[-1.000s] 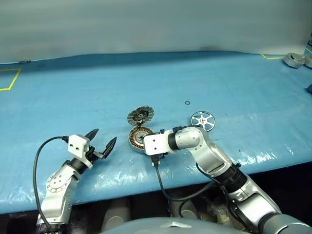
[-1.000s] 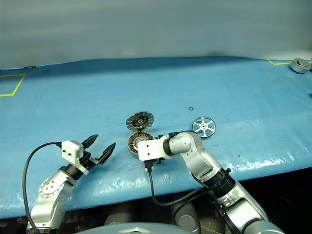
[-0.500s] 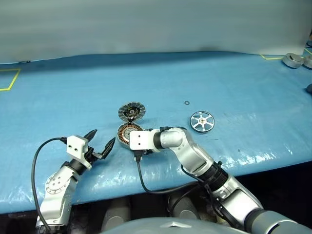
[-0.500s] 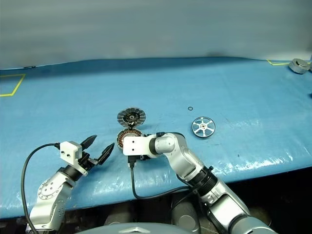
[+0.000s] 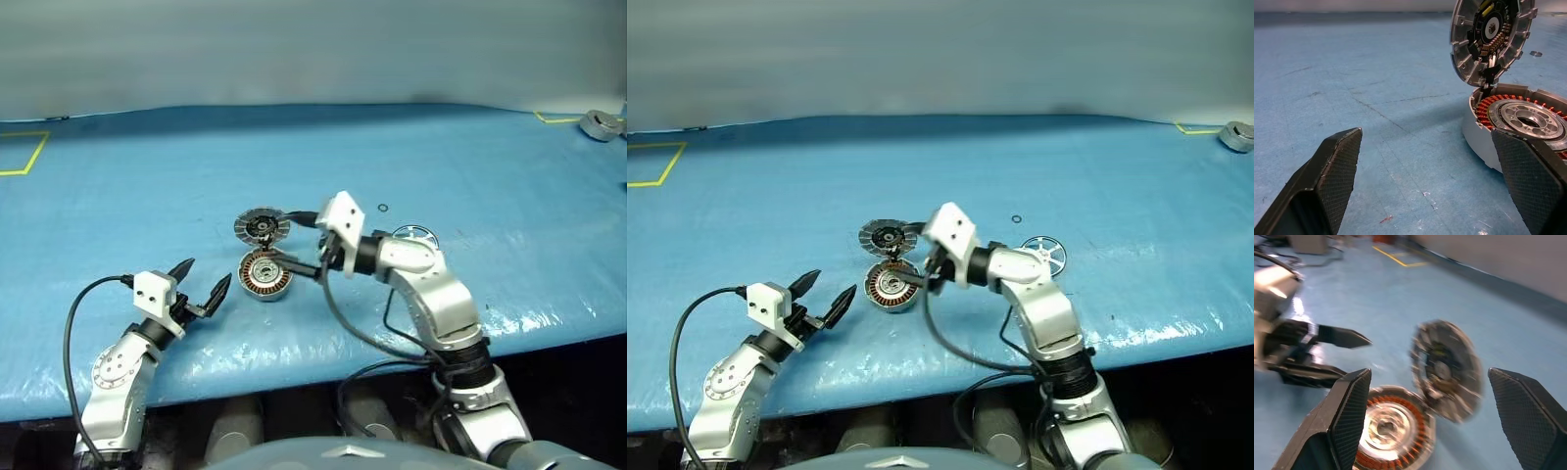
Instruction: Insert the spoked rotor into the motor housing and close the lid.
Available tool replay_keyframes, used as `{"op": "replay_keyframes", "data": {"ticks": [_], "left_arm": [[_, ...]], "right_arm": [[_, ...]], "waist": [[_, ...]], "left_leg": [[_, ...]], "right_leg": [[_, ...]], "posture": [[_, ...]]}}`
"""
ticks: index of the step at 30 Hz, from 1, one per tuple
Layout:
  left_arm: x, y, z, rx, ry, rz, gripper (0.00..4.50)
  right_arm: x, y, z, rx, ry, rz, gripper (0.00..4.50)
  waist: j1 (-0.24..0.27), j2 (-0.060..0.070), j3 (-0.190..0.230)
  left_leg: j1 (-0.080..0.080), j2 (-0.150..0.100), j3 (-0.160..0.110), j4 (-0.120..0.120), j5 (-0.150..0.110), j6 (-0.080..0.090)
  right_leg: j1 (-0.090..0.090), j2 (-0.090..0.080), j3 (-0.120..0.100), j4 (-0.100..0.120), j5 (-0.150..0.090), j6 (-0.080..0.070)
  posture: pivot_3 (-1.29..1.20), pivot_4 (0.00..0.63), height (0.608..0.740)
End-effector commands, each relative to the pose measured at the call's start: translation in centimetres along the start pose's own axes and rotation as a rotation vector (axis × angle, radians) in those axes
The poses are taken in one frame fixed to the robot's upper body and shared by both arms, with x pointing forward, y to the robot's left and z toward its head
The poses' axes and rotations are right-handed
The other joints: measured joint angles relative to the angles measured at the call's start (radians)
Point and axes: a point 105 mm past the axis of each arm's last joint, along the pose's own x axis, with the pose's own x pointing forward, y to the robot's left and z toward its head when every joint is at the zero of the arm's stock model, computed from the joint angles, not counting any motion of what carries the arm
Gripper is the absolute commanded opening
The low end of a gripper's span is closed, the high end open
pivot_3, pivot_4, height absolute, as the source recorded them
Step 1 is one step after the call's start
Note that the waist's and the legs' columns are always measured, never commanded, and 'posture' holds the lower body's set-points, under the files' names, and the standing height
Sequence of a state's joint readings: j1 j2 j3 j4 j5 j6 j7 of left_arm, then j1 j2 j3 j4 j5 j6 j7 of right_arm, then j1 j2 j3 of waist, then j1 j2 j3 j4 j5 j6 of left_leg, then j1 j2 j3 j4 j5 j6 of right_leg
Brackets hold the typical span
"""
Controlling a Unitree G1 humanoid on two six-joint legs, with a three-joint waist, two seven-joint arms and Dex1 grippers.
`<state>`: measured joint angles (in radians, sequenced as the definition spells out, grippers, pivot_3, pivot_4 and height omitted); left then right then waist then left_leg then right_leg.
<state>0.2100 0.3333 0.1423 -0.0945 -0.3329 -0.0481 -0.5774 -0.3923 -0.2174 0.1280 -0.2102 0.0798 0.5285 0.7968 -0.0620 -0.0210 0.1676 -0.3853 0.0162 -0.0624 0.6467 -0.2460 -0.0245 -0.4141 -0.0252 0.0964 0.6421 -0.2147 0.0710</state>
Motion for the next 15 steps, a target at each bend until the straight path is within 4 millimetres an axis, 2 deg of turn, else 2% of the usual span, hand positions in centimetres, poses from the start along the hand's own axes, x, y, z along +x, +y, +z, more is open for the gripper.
{"op": "replay_keyframes", "data": {"ticks": [1,2,4,10,15], "left_arm": [[0.5,-0.4,1.0,0.007,-0.046,-0.020,4.50],[0.6,-0.5,0.9,0.004,-0.048,-0.021,4.50],[0.8,-0.7,0.9,0.001,-0.051,-0.024,4.50],[0.9,-0.9,1.0,0.003,-0.064,-0.026,4.50],[0.2,-1.1,0.7,-0.003,-0.055,-0.012,4.50]], "right_arm": [[-1.5,-7.4,-3.3,0.051,0.099,-0.377,4.02],[-1.7,-9.1,-4.1,0.063,0.114,-0.453,4.02],[-1.6,-10.8,-4.9,0.086,0.110,-0.516,4.02],[-0.1,-13.3,-6.2,0.133,0.130,-0.545,4.02],[-0.2,-15.0,-6.9,0.139,0.171,-0.600,4.02]], "waist": [[-0.004,0.000,0.000],[-0.007,0.001,0.000],[-0.009,0.000,0.001],[-0.021,0.001,0.001],[-0.022,0.001,0.002]], "left_leg": [[0.000,0.000,0.000,0.000,0.000,0.000],[0.000,0.000,0.001,0.000,0.000,0.000],[0.000,0.000,0.002,0.000,0.000,0.000],[0.000,0.000,0.002,-0.002,-0.001,0.002],[-0.001,0.000,0.002,-0.002,-0.002,0.003]], "right_leg": [[0.000,0.000,0.000,0.000,0.000,0.000],[0.000,0.000,0.001,0.001,0.000,0.000],[-0.001,0.000,0.001,0.001,0.001,0.000],[-0.001,0.001,0.002,0.000,0.004,0.001],[-0.001,0.001,0.003,-0.001,0.005,0.000]], "posture": [[0.00,0.150,0.740],[0.00,0.150,0.740],[0.00,0.150,0.740],[0.00,0.150,0.740],[0.00,0.150,0.740]]}}
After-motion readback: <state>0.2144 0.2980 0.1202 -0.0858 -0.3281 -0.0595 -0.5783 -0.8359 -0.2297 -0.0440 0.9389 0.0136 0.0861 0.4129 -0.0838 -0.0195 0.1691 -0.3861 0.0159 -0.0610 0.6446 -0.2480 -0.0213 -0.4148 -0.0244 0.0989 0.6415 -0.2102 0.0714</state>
